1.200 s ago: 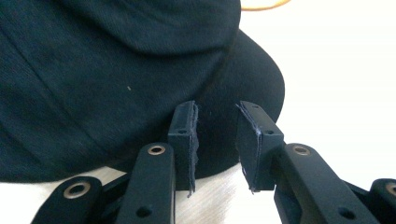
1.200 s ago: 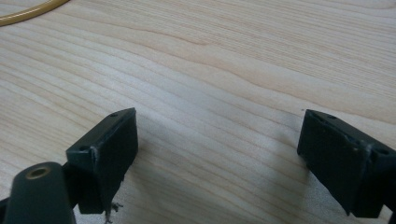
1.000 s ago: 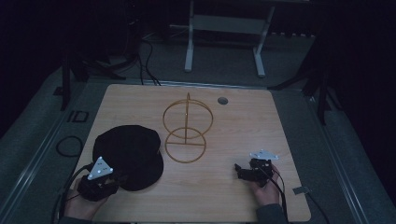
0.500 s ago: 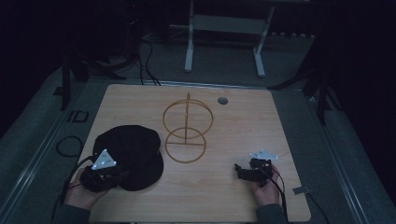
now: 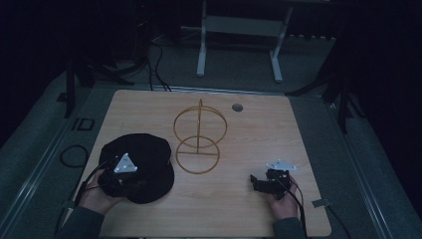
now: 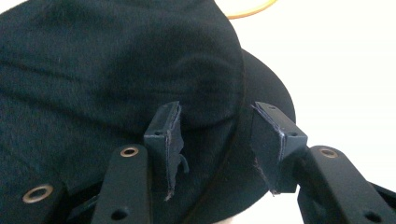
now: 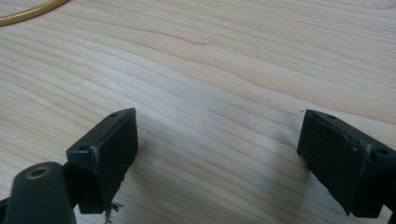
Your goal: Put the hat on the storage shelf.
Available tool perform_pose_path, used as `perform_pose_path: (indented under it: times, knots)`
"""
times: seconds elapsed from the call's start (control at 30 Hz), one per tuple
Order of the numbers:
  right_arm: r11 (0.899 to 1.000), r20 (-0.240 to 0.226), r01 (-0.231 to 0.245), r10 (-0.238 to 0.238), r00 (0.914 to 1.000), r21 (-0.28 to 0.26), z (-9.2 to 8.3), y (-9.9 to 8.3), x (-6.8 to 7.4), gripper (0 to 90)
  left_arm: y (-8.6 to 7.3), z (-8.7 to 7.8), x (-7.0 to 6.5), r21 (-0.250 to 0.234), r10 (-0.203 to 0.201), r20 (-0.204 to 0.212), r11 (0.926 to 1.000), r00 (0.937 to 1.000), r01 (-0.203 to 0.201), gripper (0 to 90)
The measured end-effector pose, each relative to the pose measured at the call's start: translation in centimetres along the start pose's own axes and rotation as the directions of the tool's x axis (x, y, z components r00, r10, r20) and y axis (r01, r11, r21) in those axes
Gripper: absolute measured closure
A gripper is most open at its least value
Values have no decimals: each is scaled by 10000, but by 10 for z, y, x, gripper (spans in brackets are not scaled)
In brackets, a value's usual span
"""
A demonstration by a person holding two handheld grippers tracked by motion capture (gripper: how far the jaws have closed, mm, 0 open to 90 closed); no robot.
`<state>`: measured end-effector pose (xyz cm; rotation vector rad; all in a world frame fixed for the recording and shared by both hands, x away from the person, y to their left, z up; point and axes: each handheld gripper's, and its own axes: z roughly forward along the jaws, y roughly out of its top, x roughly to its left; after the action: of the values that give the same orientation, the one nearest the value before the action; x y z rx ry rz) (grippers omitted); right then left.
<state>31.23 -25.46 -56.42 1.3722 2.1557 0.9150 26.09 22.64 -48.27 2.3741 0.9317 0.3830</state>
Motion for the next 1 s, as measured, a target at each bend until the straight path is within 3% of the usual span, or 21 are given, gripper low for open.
perform_pose_path:
  times: [0.2,0.47,0.83,1.0]
  knots:
    - [10000,11,-2,2,10000,-3,0,0,0,125,11,10,1,595,183,73,9981,9998,-187,534]
    - [10000,12,-4,4,10000,-3,0,0,0,125,21,27,8,1524,261,249,9879,9994,-296,528]
    - [10000,19,0,0,10000,-8,0,0,0,125,28,40,20,2193,-153,1198,9756,9927,-115,539]
    - [10000,19,2,-2,10000,-10,0,0,0,125,29,44,26,2399,-440,1795,9708,9828,-3,555]
